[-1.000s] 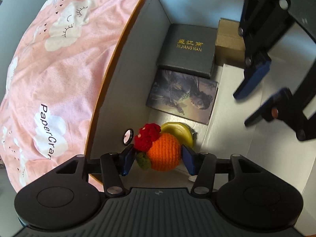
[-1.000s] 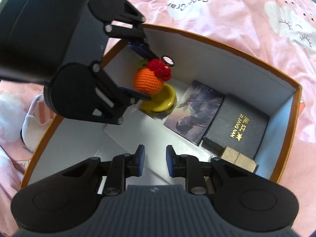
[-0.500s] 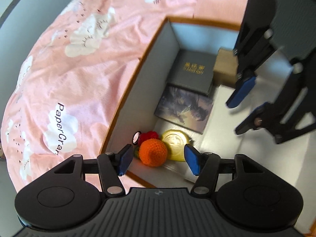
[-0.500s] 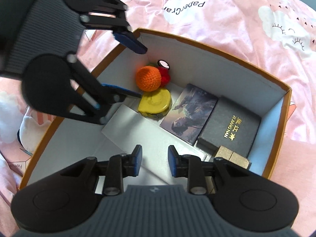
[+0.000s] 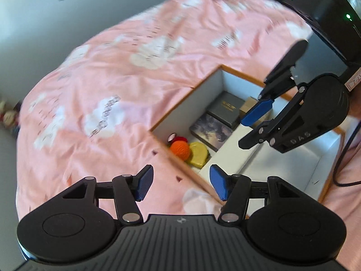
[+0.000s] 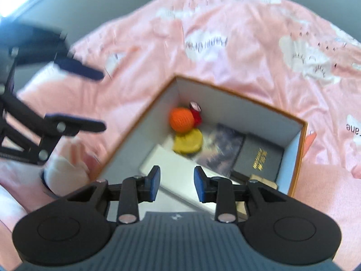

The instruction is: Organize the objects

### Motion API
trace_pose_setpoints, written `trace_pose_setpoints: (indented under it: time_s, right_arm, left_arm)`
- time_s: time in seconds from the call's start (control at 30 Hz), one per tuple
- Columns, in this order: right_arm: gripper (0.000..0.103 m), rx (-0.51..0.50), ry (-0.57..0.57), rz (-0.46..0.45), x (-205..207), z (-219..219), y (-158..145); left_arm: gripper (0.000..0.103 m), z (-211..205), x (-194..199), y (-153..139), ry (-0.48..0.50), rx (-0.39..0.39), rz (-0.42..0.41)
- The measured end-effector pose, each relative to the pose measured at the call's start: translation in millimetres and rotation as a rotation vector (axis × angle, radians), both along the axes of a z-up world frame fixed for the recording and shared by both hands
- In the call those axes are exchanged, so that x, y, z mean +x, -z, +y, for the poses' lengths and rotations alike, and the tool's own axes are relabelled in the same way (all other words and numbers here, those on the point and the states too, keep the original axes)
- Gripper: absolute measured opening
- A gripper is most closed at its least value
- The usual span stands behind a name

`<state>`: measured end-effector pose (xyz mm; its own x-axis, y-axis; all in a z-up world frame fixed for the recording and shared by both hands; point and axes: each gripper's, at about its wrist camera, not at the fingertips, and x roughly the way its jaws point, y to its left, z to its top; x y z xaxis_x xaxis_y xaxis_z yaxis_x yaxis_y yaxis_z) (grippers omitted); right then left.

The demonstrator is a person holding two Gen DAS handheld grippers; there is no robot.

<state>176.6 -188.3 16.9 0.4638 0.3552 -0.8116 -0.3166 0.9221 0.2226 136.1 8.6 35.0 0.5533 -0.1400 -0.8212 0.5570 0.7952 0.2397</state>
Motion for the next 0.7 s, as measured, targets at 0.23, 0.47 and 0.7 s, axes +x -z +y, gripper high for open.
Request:
trace_pose_setpoints:
  time_s: [0.23,0.47,0.7]
  right_arm:
    - [0.035,0.157,-0.017,-0.113,-19.2,41.0,-28.7]
    - [0.035,0.173,-0.100,-0.093,-35.3,102.9,-11.8]
    - [0.035,0.021,-0.139,-0.087,-45.7,132.9,14.4]
  left_arm:
    - [0.062,57.7,-38.5,-17.9,-0.279,-0.161,-0.027]
    - [0.061,94.4,-71.8,14.6,-0.469,-0.332,0.039]
    - [0.064,104.6,-92.4,60.1,-0.530,-0.371,0.075]
